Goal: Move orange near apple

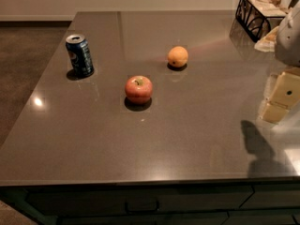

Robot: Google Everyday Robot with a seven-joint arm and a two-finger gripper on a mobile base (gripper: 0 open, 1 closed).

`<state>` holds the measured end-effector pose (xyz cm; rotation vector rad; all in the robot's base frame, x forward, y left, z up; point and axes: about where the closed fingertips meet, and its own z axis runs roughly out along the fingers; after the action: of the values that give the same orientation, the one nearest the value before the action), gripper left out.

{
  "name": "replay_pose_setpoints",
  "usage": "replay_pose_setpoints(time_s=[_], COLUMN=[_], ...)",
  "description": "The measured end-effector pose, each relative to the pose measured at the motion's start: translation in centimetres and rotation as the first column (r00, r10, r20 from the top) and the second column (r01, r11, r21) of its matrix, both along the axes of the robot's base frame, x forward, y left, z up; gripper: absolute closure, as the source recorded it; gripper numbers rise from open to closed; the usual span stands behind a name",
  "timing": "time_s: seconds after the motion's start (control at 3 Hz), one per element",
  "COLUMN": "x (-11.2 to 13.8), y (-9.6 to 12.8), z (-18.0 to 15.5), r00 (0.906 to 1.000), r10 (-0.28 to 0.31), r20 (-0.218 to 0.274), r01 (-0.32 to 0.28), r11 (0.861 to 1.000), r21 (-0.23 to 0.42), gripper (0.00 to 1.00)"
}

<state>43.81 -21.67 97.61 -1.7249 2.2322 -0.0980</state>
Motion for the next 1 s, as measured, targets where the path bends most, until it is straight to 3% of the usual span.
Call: replay_pose_setpoints(time_s=[0.33, 0.67, 1.0], x=[0.0, 2.3, 6.8], y=[0.0, 0.7, 1.2], z=[0.0, -0.8, -2.1], r00=[1.0, 0.9992, 0.9921], r10=[0.0, -0.03, -0.108], r20=[0.0, 0.025, 0.063], r01=[0.0, 0.03, 0.105], r11=[1.0, 1.0, 0.993], r21=[0.0, 0.009, 0.056], gripper=[0.0, 0.0, 0.0])
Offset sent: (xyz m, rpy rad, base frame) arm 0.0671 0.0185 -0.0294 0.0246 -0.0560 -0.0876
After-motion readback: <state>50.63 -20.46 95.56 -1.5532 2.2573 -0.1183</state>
